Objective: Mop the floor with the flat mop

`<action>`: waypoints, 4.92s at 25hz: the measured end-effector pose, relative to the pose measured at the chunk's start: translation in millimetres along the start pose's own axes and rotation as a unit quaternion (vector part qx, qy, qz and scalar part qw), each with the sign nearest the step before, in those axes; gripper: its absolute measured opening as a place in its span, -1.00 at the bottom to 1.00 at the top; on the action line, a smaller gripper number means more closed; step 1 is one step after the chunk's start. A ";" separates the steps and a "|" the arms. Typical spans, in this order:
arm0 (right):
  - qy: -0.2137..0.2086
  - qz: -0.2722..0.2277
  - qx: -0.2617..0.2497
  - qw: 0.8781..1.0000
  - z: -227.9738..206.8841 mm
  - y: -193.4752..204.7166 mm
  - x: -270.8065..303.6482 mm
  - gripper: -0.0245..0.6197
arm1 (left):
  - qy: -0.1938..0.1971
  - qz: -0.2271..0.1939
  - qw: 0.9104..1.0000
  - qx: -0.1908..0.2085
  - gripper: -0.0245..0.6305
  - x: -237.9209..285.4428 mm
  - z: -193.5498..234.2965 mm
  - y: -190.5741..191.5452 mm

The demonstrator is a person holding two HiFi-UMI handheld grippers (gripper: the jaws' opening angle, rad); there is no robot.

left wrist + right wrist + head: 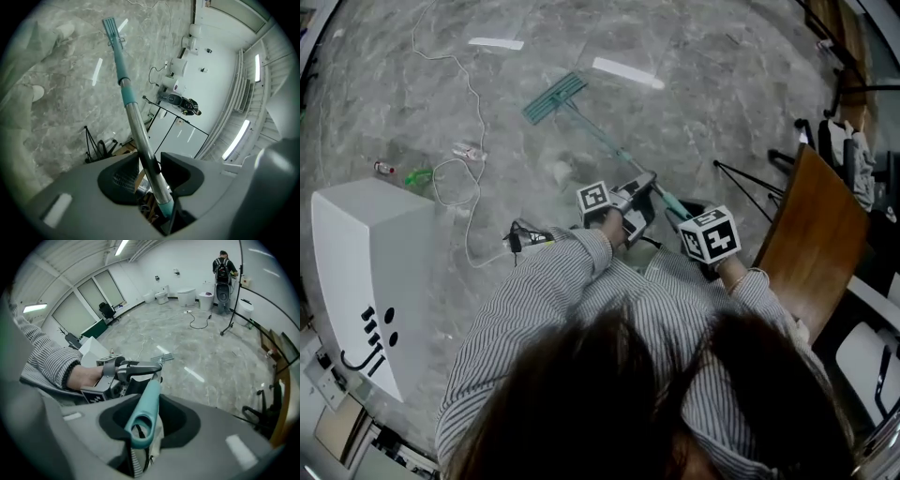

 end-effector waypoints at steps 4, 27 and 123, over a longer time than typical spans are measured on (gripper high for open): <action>-0.008 -0.001 -0.003 1.000 -19.4 27.4 -29.4 -0.57 | -0.002 0.010 1.000 -0.011 -0.48 7.2 9.7 43.2; 0.001 -0.020 0.030 0.999 -33.4 58.9 -69.0 -0.57 | -0.022 0.092 0.995 -0.008 -0.47 14.8 9.8 90.3; 0.002 -0.051 -0.012 0.999 177.2 -843.9 342.8 -0.57 | -0.021 -0.078 0.989 0.124 -0.43 100.6 -449.7 -806.2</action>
Point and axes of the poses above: the fingertips, and each gripper's own axes: x forward along the fingers, z to its left, y out of its underside, the point moved 7 cm from there along -x, backward along the fingers, and after that the axes turned 13 degrees about y, right-handed, at the moved point
